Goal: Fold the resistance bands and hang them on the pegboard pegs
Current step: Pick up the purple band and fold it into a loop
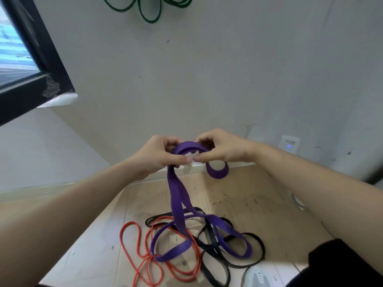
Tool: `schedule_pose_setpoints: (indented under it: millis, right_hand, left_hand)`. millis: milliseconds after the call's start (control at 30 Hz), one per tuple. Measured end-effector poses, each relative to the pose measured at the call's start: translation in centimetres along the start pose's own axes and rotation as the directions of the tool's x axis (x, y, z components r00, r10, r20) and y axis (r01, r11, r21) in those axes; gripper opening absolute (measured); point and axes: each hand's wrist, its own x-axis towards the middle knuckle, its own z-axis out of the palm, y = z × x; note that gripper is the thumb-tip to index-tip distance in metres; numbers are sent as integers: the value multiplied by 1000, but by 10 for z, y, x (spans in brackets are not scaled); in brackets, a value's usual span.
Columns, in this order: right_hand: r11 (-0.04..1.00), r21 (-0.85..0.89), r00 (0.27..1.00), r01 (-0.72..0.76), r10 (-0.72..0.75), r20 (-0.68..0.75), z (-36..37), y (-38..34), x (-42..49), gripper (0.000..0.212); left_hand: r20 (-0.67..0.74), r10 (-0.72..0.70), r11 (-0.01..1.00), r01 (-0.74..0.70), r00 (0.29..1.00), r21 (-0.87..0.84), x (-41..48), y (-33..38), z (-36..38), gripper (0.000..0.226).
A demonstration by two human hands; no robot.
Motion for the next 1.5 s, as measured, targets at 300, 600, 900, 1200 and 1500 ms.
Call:
schedule_pose_setpoints:
  millis: [300, 600, 900, 1200, 1500]
  right_hand:
    - [975, 205, 990, 83, -56, -133, -10, -15, -3, 23]
    - [919, 341, 929, 198, -65, -364, -33, -21, -10, 19]
    - [870, 460, 869, 176, 82, -488, -56, -6, -14, 24]
    - [975, 203, 978, -88, 123, -169, -33, 17, -22, 24]
    - [958, 285, 997, 9, 12, -71, 0, -5, -6, 51]
  left_hand:
    - [11, 52, 993, -53, 999, 101, -3, -19, 16, 26]
    - [-3, 2, 999, -2, 1000, 55, 3, -26, 23, 39]
    - [-187, 11, 990, -37, 982, -139, 5, 11, -15, 32]
    - [-310, 35, 973, -104, 950, -207, -3, 42, -45, 16]
    - [-185, 86, 964, -128, 979, -233, -14, 30, -22, 37]
